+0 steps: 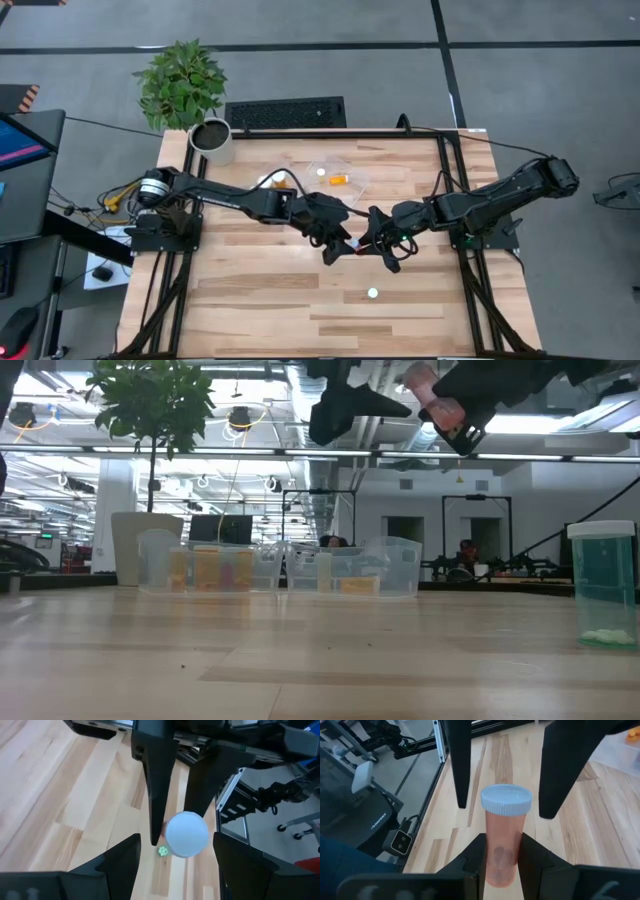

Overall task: Pick and place medicine bottles into bin by pill shape (circle, oval)
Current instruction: Put the small pink tablet bottle into the right transparent bin

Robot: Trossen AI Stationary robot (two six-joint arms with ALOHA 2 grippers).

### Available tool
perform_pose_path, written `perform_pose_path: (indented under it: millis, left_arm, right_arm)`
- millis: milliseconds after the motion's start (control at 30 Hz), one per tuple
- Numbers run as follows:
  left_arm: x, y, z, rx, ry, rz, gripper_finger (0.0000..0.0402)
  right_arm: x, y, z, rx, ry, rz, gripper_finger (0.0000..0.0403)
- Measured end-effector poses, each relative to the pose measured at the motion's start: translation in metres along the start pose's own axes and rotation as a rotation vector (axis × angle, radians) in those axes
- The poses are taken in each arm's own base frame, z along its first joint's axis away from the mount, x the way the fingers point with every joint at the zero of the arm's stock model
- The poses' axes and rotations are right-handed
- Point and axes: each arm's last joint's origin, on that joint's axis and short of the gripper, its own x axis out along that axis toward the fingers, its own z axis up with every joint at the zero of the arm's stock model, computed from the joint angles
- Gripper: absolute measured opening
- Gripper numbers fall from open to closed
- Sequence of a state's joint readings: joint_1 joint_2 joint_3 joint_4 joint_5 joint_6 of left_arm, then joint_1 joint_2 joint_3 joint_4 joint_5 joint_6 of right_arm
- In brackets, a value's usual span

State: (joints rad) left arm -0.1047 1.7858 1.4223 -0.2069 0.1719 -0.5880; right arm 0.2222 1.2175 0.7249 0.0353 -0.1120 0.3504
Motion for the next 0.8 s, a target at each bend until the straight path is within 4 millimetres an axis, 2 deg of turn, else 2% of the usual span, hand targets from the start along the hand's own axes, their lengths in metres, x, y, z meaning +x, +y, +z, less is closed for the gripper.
perform_pose_path:
  millis: [267,800]
  left_arm:
    - [0.01,-0.001,0.004,0.006,-0.015,-0.013,0.0242]
    - [0.014,0.0,0.003,0.0,0.014,-0.023,0.0242]
  right_arm:
    - [0.0,0.0,0.0,0.0,0.003,-0.001,0.0093]
    - [0.0,-0.001,-0.003,0.003,0.028,-0.009,0.0093]
